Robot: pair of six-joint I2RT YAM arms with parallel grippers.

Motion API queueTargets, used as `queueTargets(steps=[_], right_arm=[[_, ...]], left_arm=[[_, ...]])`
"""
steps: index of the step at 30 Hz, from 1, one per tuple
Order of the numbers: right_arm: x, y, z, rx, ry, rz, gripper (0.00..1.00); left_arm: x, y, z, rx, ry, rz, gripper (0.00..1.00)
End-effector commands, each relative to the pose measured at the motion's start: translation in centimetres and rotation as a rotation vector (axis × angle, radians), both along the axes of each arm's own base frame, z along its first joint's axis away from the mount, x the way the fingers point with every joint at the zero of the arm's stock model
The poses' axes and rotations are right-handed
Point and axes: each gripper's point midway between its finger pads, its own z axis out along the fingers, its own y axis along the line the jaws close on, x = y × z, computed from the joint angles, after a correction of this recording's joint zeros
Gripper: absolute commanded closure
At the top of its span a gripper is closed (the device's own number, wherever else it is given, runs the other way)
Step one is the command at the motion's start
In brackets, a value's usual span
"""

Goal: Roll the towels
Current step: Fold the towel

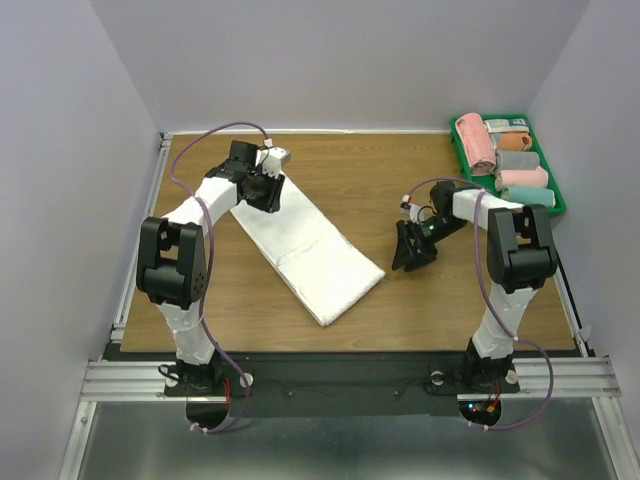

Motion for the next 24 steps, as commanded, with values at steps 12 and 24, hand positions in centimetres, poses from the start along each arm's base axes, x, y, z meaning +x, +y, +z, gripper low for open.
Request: queueTargets(steps=[12, 24], right_arm=[[-3.1, 7.2, -4.8, 0.016, 0.067, 0.193, 0.39], [-8.4, 10.8, -5.6, 0.107, 0.151, 0.319, 0.42]], left_arm=[[6.4, 3.3, -1.9, 0.116, -0.071, 0.151, 0.62], [7.0, -2.2, -5.3, 0.013, 0.025, -0.02, 0.68]])
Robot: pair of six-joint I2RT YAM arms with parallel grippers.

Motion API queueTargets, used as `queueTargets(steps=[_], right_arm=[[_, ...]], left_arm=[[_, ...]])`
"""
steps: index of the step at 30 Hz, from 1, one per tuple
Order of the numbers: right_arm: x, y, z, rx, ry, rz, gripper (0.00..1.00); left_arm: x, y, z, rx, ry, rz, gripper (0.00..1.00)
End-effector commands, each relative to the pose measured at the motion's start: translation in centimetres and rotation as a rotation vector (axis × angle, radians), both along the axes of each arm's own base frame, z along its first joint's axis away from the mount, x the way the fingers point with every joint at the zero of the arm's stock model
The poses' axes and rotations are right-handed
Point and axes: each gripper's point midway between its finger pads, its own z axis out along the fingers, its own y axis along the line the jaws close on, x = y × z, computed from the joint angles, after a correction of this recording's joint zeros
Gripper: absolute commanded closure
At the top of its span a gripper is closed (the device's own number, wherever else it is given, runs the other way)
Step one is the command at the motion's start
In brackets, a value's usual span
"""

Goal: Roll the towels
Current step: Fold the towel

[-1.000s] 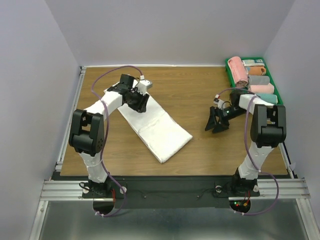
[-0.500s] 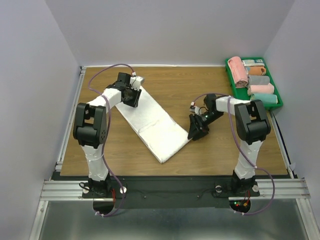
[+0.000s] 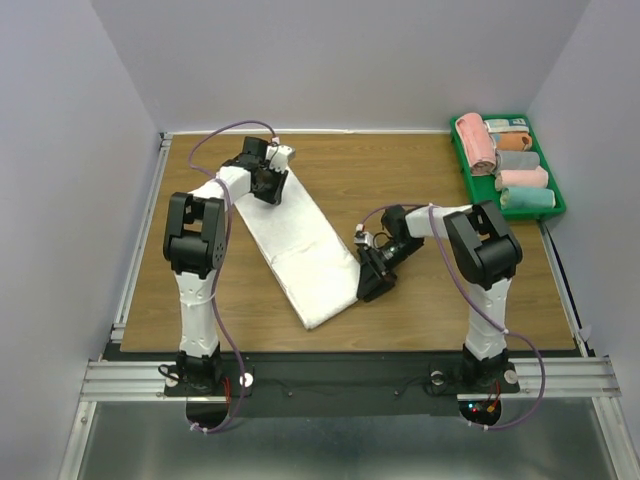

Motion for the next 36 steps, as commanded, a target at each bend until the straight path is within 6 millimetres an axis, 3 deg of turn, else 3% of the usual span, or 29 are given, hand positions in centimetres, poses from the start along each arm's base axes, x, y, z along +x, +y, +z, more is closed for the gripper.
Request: queueTargets(steps=[1, 5, 6, 7, 8, 9, 11, 13, 15, 16, 18, 20, 21, 22, 24, 25, 26, 27, 28, 30, 31, 32, 34, 35, 36], right_arm=[[-1.2, 0.4, -3.8, -0.041, -0.074, 0.091, 0.42], [-2.5, 1.1, -3.7, -0.003, -0.044, 0.108, 0.41], [-3.0, 1.4, -3.6, 0.006, -0.035, 0.118, 0.4], [-3.2, 1.5, -3.6, 0.009, -0.032, 0.124, 0.39], [-3.4, 1.7, -3.5, 0.011, -0.034, 0.131, 0.37], [-3.4, 1.9, -3.2, 0.02, -0.039, 0.13, 0.37], [-3.5, 1.9, -2.7, 0.027, -0.04, 0.126, 0.34], [-3.4, 2.0, -1.4, 0.04, -0.074, 0.121, 0.3], [-3.3, 1.8, -0.6, 0.034, -0.114, 0.123, 0.24], [-3.0, 1.6, 0.3, 0.026, -0.169, 0.123, 0.22], [-3.1, 0.6, 0.2, -0.026, -0.218, 0.124, 0.18], [-2.4, -0.4, 1.0, -0.058, -0.28, 0.101, 0.18], [-2.1, -1.4, 0.7, -0.11, -0.306, 0.091, 0.18], [-1.5, -2.1, 1.0, -0.119, -0.331, 0.08, 0.18], [0.5, -3.9, 2.3, -0.128, -0.39, 0.014, 0.21], [1.5, -4.3, 3.3, -0.119, -0.426, 0.001, 0.21], [2.3, -4.5, 4.1, -0.114, -0.452, -0.017, 0.22], [2.8, -4.2, 5.7, -0.08, -0.493, -0.024, 0.23], [3.7, -3.4, 7.5, -0.031, -0.527, -0.033, 0.23], [4.6, -1.1, 10.4, 0.082, -0.529, -0.043, 0.23], [4.1, -0.4, 10.2, 0.094, -0.499, -0.032, 0.23], [4.5, 1.3, 11.5, 0.132, -0.528, 0.002, 0.23], [5.0, 3.9, 12.2, 0.183, -0.527, 0.021, 0.23], [5.4, 4.4, 12.3, 0.201, -0.52, 0.004, 0.23], [5.8, 6.1, 12.7, 0.247, -0.49, -0.017, 0.22]], left_arm=[[0.0, -3.7, 0.3, -0.058, 0.003, -0.113, 0.68], [0.4, -7.2, 0.0, -0.081, -0.006, -0.192, 0.69], [0.8, -9.0, 0.9, -0.099, -0.028, -0.225, 0.69], [0.7, -9.7, -0.1, -0.099, -0.007, -0.236, 0.69], [1.1, -11.1, 0.8, -0.116, -0.027, -0.255, 0.69], [1.2, -11.5, 0.1, -0.12, -0.013, -0.259, 0.69], [1.7, -12.2, 0.6, -0.138, -0.022, -0.264, 0.68], [2.8, -12.6, 2.1, -0.15, -0.052, -0.266, 0.65], [4.1, -13.0, 5.0, -0.171, -0.111, -0.274, 0.61], [4.3, -12.7, 7.0, -0.185, -0.135, -0.275, 0.56], [4.8, -12.3, 11.7, -0.212, -0.217, -0.28, 0.48], [4.4, -11.8, 14.9, -0.226, -0.267, -0.29, 0.44], [4.0, -11.4, 15.8, -0.226, -0.276, -0.286, 0.41], [3.3, -10.9, 18.9, -0.234, -0.329, -0.287, 0.34], [2.1, -9.2, 19.6, -0.237, -0.327, -0.272, 0.25], [1.0, -8.3, 22.7, -0.248, -0.385, -0.271, 0.13], [0.3, -7.7, 23.3, -0.25, -0.398, -0.274, 0.05], [-0.8, -6.4, 21.6, -0.239, -0.362, -0.271, 0.01], [-2.4, -5.6, 23.8, -0.253, -0.408, -0.276, 0.01], [-4.7, -4.0, 24.1, -0.287, -0.438, -0.269, 0.01], [-5.8, -3.5, 23.5, -0.294, -0.417, -0.257, 0.01], [-6.9, -2.9, 21.5, -0.295, -0.398, -0.252, 0.01], [-8.9, -1.7, 21.5, -0.266, -0.463, -0.24, 0.01], [-9.2, -1.6, 23.4, -0.268, -0.521, -0.247, 0.01], [-10.7, -1.0, 22.5, -0.246, -0.527, -0.247, 0.01]])
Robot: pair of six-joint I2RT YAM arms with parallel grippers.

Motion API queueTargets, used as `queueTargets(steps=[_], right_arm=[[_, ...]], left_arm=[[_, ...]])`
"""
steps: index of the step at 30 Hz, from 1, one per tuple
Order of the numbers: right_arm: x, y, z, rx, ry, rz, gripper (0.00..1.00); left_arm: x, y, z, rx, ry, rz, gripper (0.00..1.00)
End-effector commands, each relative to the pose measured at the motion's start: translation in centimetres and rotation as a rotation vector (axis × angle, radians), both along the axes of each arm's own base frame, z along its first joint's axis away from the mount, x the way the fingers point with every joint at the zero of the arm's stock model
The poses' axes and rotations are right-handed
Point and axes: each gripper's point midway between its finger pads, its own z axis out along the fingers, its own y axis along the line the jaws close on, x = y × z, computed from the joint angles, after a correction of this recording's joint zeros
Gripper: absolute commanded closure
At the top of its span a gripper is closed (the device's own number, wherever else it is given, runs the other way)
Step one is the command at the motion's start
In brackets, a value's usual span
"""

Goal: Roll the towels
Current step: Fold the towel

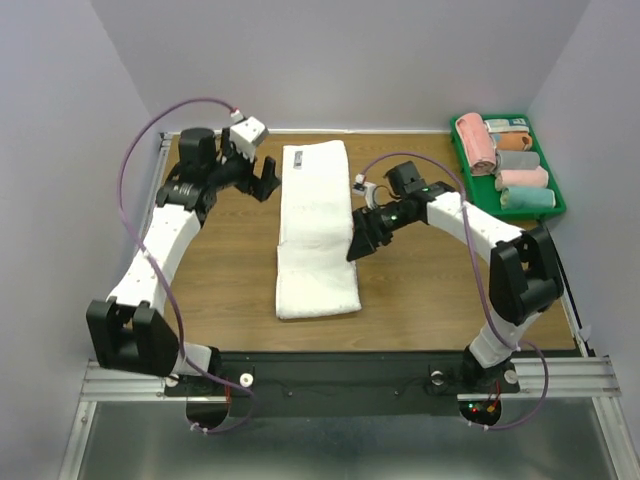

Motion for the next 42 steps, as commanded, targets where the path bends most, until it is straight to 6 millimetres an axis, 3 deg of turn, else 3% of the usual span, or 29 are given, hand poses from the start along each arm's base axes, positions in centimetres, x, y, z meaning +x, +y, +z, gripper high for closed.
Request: queueTargets(steps=[1, 2, 4, 7, 10, 12, 14, 17, 23, 27, 29, 31, 33, 34, 36, 37, 39, 40, 41, 42], right_arm=[[0.5, 5.7, 2.7, 0.176, 0.037, 0.041, 0.22], [0.9, 6.3, 1.8, 0.175, 0.06, 0.033, 0.22], [1.3, 7.5, 0.7, 0.155, 0.061, 0.034, 0.22], [0.7, 7.3, -2.4, 0.099, 0.108, 0.025, 0.28], [-1.9, 6.4, -3.6, 0.101, 0.159, 0.06, 0.37], [-3.6, 6.2, -3.2, 0.124, 0.17, 0.09, 0.44], [-6.1, 5.9, -4.3, 0.111, 0.205, 0.122, 0.47], [-7.9, 5.6, -6.4, 0.053, 0.208, 0.142, 0.48], [-8.5, 4.1, -11.4, -0.074, 0.25, 0.121, 0.48], [-8.3, 3.4, -13.9, -0.143, 0.259, 0.104, 0.48], [-8.0, 3.7, -13.6, -0.133, 0.254, 0.104, 0.48], [-7.2, 4.3, -11.6, -0.092, 0.202, 0.111, 0.48], [-6.9, 4.7, -9.3, -0.05, 0.153, 0.122, 0.48], [-6.4, 5.1, -6.4, -0.001, 0.085, 0.124, 0.47], [-5.8, 5.6, -3.4, 0.049, 0.018, 0.121, 0.45], [-5.6, 5.9, -1.6, 0.079, -0.011, 0.11, 0.43], [-4.7, 6.6, 0.6, 0.113, -0.054, 0.1, 0.42], [-4.2, 6.9, 1.1, 0.125, -0.064, 0.095, 0.42], [-3.8, 7.4, 1.6, 0.137, -0.047, 0.084, 0.42], [-3.7, 7.7, 1.8, 0.147, -0.041, 0.088, 0.42]], left_arm=[[-2.9, 0.1, -3.7, 0.024, -0.005, -0.034, 0.01], [-3.8, 0.3, -3.3, 0.026, -0.029, -0.03, 0.01], [-5.9, 0.3, -6.3, 0.034, 0.068, -0.056, 0.05], [-9.1, -1.1, -9.7, 0.024, 0.185, -0.217, 0.26], [-12.5, -2.7, -11.9, -0.05, 0.304, -0.363, 0.4], [-15.0, -3.7, -13.7, -0.127, 0.427, -0.426, 0.44], [-14.4, -4.1, -14.2, -0.136, 0.441, -0.424, 0.48], [-14.0, -5.1, -15.9, -0.181, 0.533, -0.394, 0.48], [-13.1, -5.7, -21.2, -0.219, 0.747, -0.29, 0.53], [-12.0, -5.5, -23.4, -0.195, 0.771, -0.239, 0.53], [-11.5, -5.5, -23.3, -0.184, 0.762, -0.239, 0.53], [-10.1, -5.6, -20.6, -0.16, 0.65, -0.292, 0.49], [-10.2, -5.3, -18.0, -0.113, 0.577, -0.341, 0.45], [-9.9, -5.0, -15.2, -0.066, 0.461, -0.378, 0.35], [-9.8, -3.9, -13.2, 0.03, 0.336, -0.383, 0.25], [-10.6, -3.5, -11.9, 0.109, 0.226, -0.422, 0.21], [-11.5, -2.2, -12.2, 0.242, 0.142, -0.406, 0.19], [-13.7, -2.6, -14.0, 0.307, 0.134, -0.46, 0.17], [-14.5, -2.4, -12.9, 0.368, 0.017, -0.478, 0.16], [-14.9, -1.8, -13.3, 0.44, -0.031, -0.455, 0.16]])
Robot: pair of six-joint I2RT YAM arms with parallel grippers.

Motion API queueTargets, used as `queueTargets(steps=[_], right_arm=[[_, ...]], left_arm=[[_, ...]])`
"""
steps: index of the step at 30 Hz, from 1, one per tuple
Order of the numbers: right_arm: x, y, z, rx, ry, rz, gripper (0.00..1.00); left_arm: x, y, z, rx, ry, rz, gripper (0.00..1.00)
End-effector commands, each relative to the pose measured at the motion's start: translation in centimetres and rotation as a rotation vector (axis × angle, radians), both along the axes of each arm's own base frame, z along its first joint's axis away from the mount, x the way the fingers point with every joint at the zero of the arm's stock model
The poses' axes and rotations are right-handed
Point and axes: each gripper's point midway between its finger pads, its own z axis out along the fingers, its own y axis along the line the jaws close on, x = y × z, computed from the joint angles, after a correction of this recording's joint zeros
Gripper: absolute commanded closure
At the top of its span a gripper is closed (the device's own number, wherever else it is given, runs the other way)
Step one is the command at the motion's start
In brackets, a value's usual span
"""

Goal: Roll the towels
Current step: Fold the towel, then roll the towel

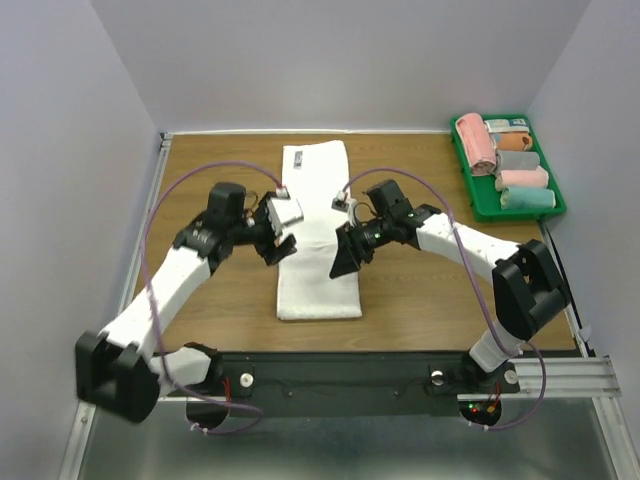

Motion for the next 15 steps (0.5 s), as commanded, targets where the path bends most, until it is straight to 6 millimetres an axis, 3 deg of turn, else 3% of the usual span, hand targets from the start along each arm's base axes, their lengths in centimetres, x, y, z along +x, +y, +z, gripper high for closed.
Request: queueTargets(steps=[1, 2, 3, 5, 7, 12, 15], right_arm=[[2.1, 1.8, 2.3, 0.056, -0.029, -0.031, 0.42], [2.3, 2.1, 1.6, 0.051, 0.003, -0.03, 0.42], [2.7, 2.5, 1.6, 0.063, 0.006, -0.029, 0.42], [2.9, 3.1, 0.8, 0.064, 0.052, -0.04, 0.42], [3.3, 3.6, -0.8, 0.061, 0.09, -0.049, 0.43], [4.4, 4.0, -5.1, -0.001, 0.131, -0.081, 0.44], [4.5, 3.9, -6.5, -0.02, 0.141, -0.09, 0.44]], left_arm=[[-6.2, 1.1, -3.3, 0.267, -0.248, -0.17, 0.16], [-6.7, 0.7, -3.2, 0.28, -0.334, -0.2, 0.15], [-7.8, 1.4, -5.2, 0.336, -0.359, -0.197, 0.15], [-8.6, 0.7, -4.0, 0.312, -0.492, -0.196, 0.13], [-10.0, 0.0, -5.4, 0.341, -0.549, -0.232, 0.13], [-12.6, -2.1, -7.9, 0.357, -0.569, -0.358, 0.21], [-13.3, -2.6, -9.8, 0.385, -0.553, -0.41, 0.27]])
